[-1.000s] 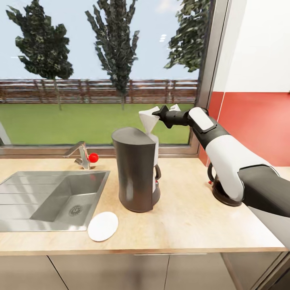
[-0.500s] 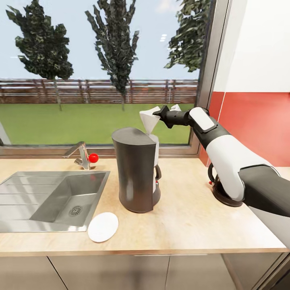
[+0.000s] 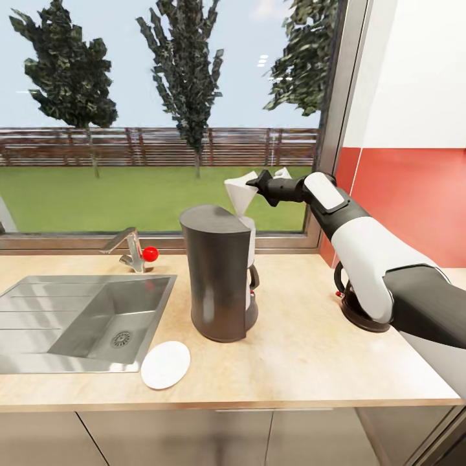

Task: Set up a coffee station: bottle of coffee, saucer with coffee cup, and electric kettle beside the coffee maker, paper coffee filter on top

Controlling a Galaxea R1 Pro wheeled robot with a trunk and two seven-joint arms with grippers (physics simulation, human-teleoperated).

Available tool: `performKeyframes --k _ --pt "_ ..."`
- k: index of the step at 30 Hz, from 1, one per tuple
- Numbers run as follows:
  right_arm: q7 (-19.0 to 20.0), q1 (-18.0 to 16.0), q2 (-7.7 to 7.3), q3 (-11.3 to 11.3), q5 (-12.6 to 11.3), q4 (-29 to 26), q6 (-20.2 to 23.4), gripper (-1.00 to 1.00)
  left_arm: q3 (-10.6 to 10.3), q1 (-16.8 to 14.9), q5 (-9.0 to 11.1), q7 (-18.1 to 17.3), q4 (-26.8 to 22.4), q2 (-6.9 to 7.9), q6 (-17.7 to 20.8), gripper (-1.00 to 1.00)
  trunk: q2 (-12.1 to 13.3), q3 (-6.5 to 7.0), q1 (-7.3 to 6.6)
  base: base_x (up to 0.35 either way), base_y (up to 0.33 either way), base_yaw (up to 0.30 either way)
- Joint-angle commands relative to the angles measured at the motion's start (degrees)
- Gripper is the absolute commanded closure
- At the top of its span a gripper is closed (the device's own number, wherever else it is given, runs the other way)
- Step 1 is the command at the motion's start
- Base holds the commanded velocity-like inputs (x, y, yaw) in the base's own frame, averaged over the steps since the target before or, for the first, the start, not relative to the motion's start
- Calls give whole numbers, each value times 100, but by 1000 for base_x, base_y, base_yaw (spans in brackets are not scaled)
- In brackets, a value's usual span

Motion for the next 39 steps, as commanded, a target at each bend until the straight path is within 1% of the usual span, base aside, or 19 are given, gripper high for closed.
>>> performKeyframes --k 1,6,7,31,39 --pt "-6 -5 -4 22 -1 -2 6 100 45 3 -4 -16 -11 -2 -7 -100 -5 -7 1 0 0 0" --pt "-3 -5 -11 23 24 -2 6 100 45 3 -6 -14 -11 -2 -7 -100 -5 -7 1 0 0 0" --pt "-5 -5 -11 22 24 -2 6 -100 45 3 -6 -15 -11 -2 -7 -100 -5 -7 1 0 0 0" --pt "-6 -5 -17 25 35 -2 0 -100 45 3 -7 -17 -11 -10 -7 -100 -5 -7 1 0 0 0" --pt "-11 -5 -20 22 151 -2 6 -100 45 3 -8 -18 -11 -11 9 -100 316 137 -175 0 0 0"
